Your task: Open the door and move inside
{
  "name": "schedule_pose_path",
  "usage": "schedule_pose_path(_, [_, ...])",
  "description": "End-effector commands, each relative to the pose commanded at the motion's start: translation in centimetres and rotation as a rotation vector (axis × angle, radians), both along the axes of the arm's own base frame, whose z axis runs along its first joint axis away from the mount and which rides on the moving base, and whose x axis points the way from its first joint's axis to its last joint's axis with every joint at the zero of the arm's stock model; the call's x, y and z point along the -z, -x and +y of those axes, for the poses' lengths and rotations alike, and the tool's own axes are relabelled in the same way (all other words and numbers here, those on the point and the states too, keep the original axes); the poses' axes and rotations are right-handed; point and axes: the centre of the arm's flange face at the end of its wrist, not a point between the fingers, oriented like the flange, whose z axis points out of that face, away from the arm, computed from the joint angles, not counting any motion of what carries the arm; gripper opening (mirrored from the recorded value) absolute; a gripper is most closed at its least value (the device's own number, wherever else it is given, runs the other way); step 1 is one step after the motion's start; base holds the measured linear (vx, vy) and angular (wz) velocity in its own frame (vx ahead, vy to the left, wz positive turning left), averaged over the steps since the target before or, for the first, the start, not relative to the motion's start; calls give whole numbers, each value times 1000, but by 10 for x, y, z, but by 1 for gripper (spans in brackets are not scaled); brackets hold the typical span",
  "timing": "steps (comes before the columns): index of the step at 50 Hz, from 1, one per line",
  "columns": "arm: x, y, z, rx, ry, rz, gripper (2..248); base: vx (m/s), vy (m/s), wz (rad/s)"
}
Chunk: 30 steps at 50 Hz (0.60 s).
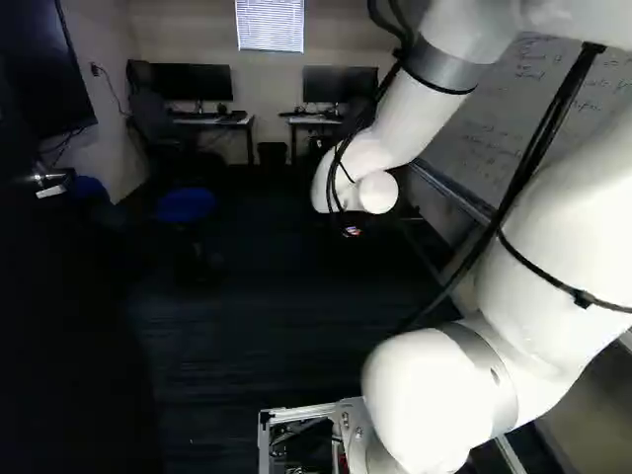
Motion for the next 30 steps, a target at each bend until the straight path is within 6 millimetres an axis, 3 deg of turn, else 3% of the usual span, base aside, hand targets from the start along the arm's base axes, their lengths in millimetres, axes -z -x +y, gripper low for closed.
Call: schedule_pose_path(30, [0, 0, 0, 0, 0, 0, 247, 322, 13, -22])
